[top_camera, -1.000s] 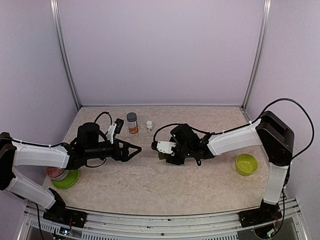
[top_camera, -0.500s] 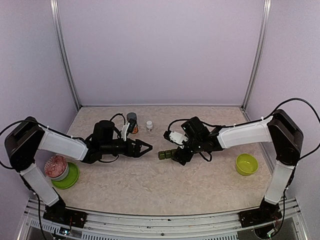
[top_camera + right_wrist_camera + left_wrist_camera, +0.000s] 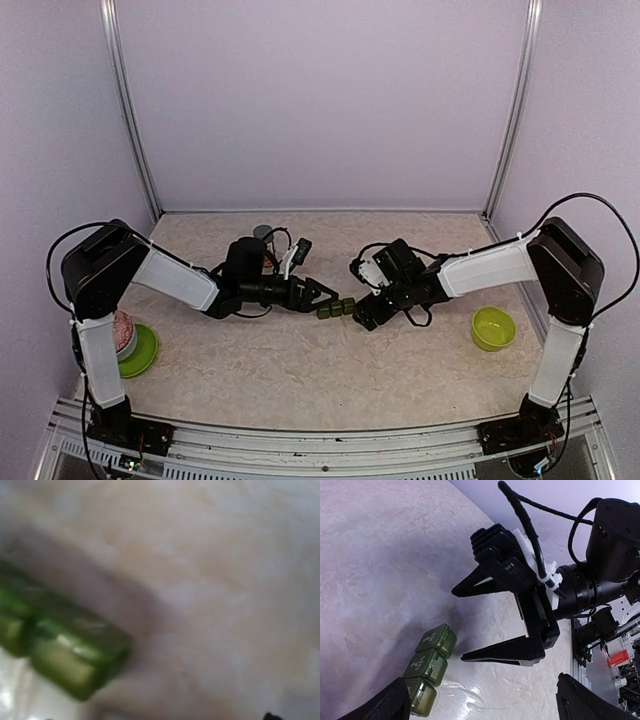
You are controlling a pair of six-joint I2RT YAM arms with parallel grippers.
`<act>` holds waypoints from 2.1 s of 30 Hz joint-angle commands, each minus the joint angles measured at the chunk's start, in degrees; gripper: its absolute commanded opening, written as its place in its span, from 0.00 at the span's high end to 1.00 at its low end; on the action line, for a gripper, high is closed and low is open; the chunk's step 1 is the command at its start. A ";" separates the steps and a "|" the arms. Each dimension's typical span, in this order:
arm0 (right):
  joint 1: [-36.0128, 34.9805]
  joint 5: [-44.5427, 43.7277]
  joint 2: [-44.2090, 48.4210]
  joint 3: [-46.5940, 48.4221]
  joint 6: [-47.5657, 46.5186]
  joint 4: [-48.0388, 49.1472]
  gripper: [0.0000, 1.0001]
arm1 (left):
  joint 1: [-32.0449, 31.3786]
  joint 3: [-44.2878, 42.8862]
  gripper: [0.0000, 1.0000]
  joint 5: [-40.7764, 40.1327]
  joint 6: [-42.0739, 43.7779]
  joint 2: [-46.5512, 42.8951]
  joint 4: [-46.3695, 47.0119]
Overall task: Sort the pills into containers
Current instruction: Adjust the pill container at the center of the board, then position the pill container at the center of the board.
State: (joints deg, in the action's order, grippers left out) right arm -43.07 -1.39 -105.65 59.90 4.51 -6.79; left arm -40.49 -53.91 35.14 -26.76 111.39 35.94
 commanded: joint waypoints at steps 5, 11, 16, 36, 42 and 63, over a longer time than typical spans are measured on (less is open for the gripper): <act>1.50 -0.83 -4.43 0.31 4.33 2.89 0.11 | -0.82 -4.32 0.01 2.59 -0.15 5.11 0.81; 1.75 -0.63 -6.73 2.19 5.85 3.54 0.11 | -1.46 -5.49 0.01 3.75 -0.31 6.29 0.41; 2.09 -0.04 -8.01 3.88 7.41 4.12 0.11 | -2.84 -5.74 0.01 4.61 -0.46 6.46 0.52; 5.53 0.72 -3.48 -1.99 10.01 5.52 0.11 | -4.81 -7.16 0.01 3.44 -2.89 6.98 2.25; 5.01 4.38 -3.71 -2.84 9.54 5.46 0.11 | -2.55 -0.85 0.01 -5.92 -4.93 -3.09 -0.03; -10.17 6.37 -16.73 17.21 13.65 1.50 0.00 | -2.58 17.83 0.01 -36.94 -8.45 -29.46 -26.13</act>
State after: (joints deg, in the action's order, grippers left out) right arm -51.75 3.88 -119.11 73.63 16.32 -0.84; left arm -42.26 -37.80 2.70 -34.48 85.32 15.11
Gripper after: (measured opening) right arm 0.998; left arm 0.988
